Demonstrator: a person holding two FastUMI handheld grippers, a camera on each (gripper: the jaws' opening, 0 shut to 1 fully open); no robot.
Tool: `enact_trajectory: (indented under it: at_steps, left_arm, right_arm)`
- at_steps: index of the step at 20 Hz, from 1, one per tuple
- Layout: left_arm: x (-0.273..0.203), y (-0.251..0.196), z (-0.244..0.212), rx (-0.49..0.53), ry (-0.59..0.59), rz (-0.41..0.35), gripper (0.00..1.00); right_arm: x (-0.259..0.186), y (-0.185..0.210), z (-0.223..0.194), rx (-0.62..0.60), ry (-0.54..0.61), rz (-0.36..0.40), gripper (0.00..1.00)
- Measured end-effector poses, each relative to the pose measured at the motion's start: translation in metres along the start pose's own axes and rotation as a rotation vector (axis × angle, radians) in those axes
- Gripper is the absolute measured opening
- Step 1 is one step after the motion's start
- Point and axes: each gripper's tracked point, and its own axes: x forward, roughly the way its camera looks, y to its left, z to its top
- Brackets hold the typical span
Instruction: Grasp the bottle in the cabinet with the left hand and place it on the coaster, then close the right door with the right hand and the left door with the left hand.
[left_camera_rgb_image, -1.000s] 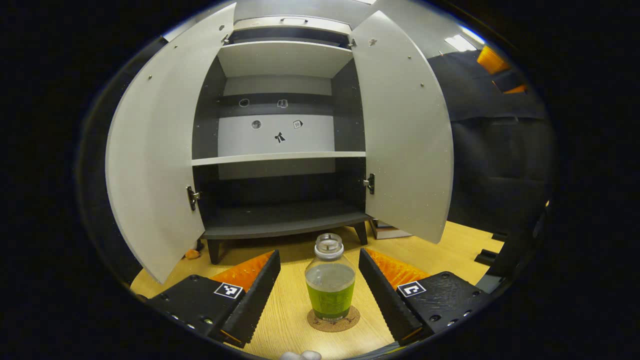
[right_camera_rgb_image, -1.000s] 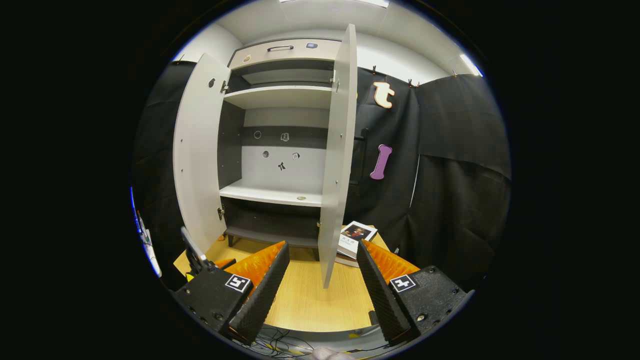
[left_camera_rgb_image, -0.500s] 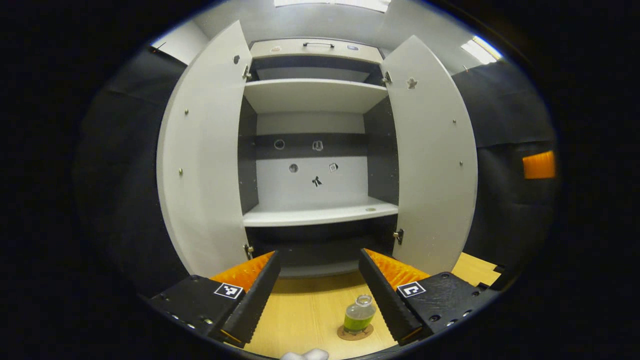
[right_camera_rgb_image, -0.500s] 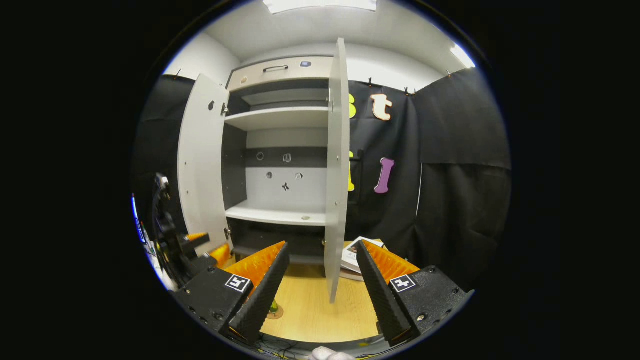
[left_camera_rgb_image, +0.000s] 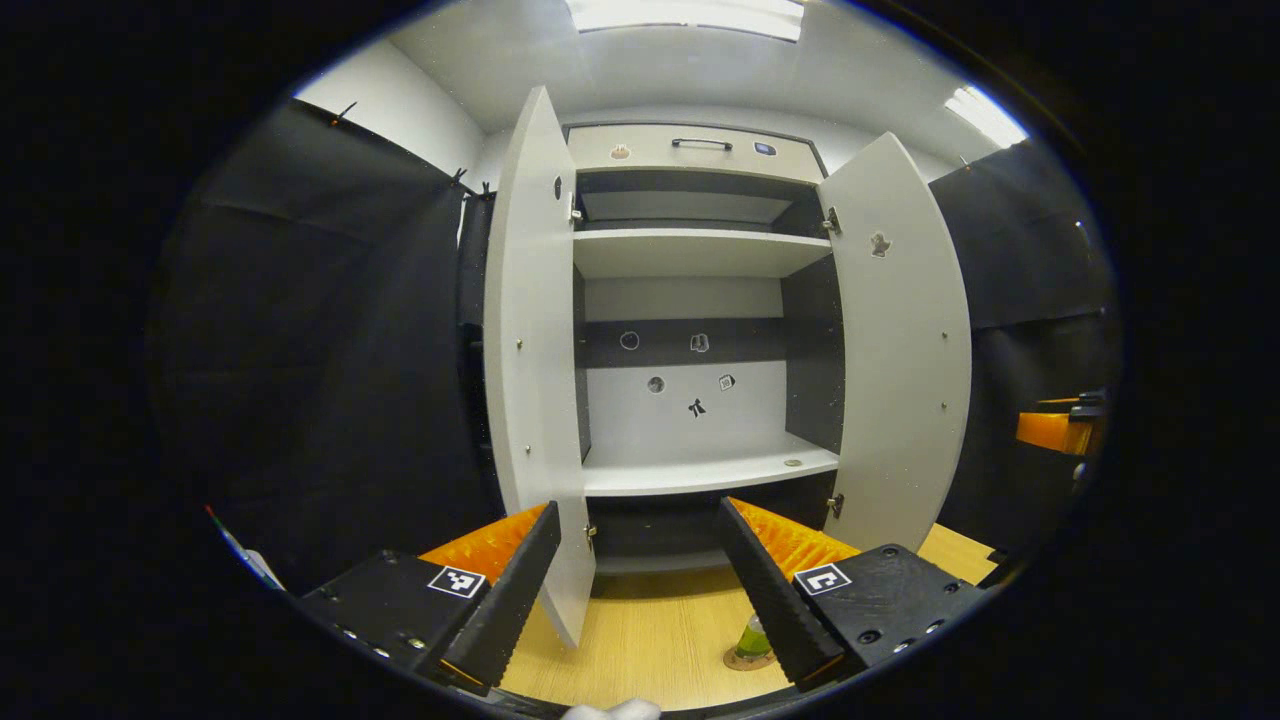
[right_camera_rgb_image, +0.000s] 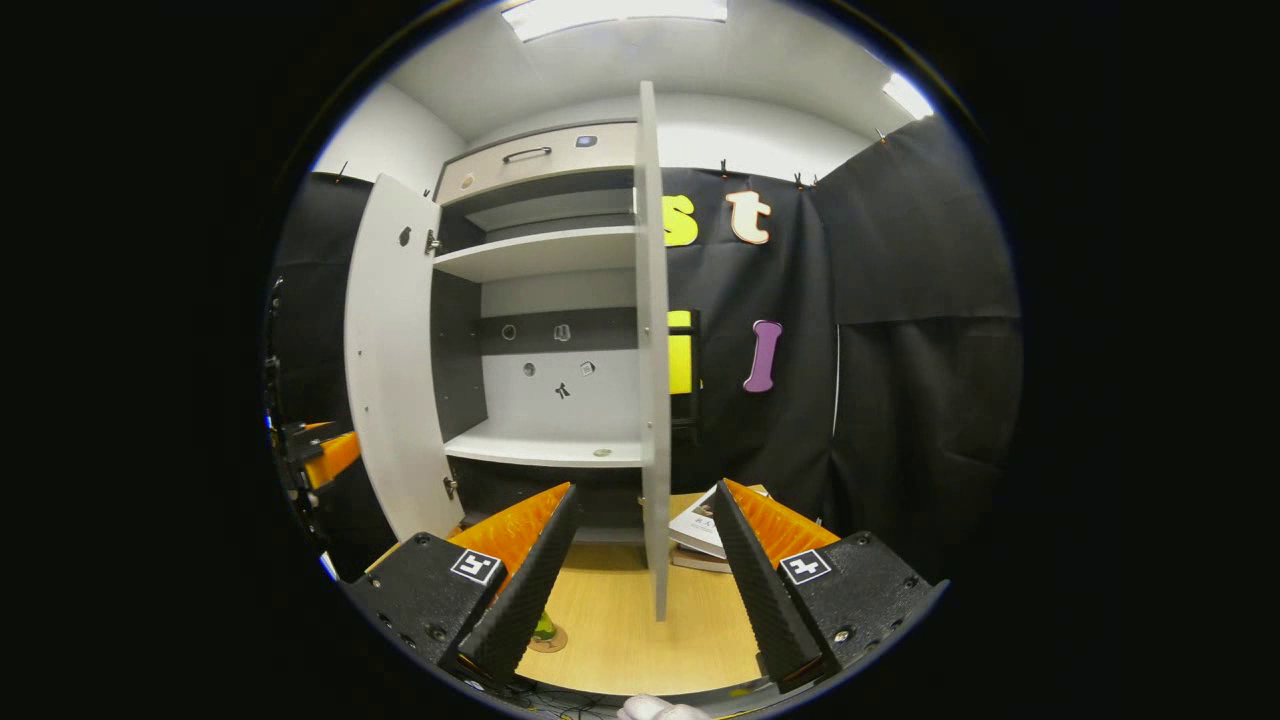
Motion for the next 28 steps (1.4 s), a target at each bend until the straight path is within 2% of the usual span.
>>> enact_trajectory:
  at_steps: [3, 6, 8, 12, 16, 20, 24, 28]
  left_arm:
    - [-0.011, 0.001, -0.003, 0.012, 0.021, 0.026, 0.96]
    - [-0.018, -0.012, -0.002, -0.005, 0.036, 0.035, 0.96]
    - [-0.021, -0.019, 0.0, -0.005, 0.045, 0.065, 0.96]
    - [-0.026, -0.037, 0.008, -0.029, 0.06, 0.128, 0.96]
    - [-0.035, -0.055, 0.022, -0.018, 0.05, 0.207, 0.96]
    - [-0.054, -0.073, 0.036, -0.001, 0.035, 0.267, 0.96]
    - [-0.064, -0.08, 0.034, -0.001, 0.051, 0.281, 0.96]
    - [-0.061, -0.068, 0.029, -0.002, 0.049, 0.264, 0.96]
  right_arm:
    - [0.021, -0.043, 0.021, -0.015, -0.025, -0.048, 0.83]
    - [0.048, -0.086, 0.043, -0.016, -0.036, -0.064, 0.83]
    - [0.068, -0.111, 0.055, -0.012, -0.037, -0.063, 0.83]
    - [0.104, -0.137, 0.071, -0.005, -0.017, 0.007, 0.83]
    - [0.131, -0.114, 0.079, -0.026, 0.0, 0.171, 0.83]
    - [0.145, -0.073, 0.082, -0.053, 0.013, 0.332, 0.83]
    - [0.146, -0.061, 0.082, -0.085, 0.029, 0.377, 0.8]
    - [0.141, -0.041, 0.08, -0.088, 0.049, 0.375, 0.8]
